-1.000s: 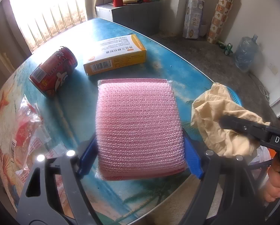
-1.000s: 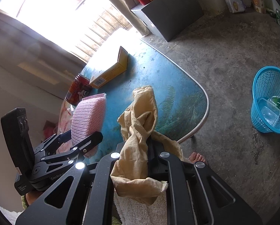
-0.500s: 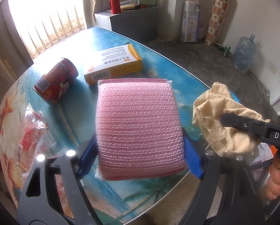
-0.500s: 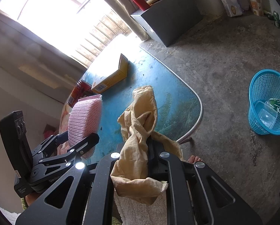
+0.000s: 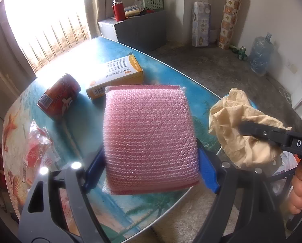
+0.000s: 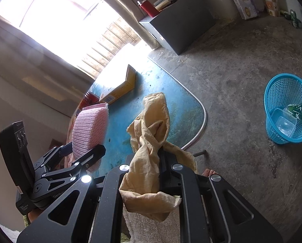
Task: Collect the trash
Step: 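Lift the sponge and paper and carry both tools toward the blue basket, then open both tools over the blue basket to drop the sponge and paper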
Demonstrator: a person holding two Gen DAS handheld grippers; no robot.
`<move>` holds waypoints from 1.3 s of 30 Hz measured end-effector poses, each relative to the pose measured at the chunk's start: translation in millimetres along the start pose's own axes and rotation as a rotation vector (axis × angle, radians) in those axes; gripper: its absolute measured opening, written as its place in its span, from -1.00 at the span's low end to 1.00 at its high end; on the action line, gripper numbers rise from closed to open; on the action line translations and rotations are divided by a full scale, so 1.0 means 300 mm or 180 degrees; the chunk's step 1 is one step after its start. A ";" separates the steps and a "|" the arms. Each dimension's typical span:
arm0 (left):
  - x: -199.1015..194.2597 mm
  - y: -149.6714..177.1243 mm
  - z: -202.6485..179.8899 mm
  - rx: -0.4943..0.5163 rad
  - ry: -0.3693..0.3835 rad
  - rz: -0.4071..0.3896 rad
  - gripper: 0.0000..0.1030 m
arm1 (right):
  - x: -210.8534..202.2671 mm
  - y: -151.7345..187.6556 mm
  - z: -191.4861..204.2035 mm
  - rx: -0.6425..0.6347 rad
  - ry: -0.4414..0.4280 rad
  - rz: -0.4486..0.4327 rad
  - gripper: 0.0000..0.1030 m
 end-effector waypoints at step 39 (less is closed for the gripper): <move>0.219 -0.180 -0.710 0.1015 0.1252 0.0321 0.49 | -0.392 0.106 -0.730 0.1434 0.0767 -0.0848 -0.79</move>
Point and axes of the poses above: each gripper's, at about its wrist camera, not at the fingertips, and x roughly the way its jaws point, z to its left, y to its underside, the point moved 3 cm from there along x, roughly the way its jaws point, and after that the axes turned 3 degrees about y, right-handed, at the moved point
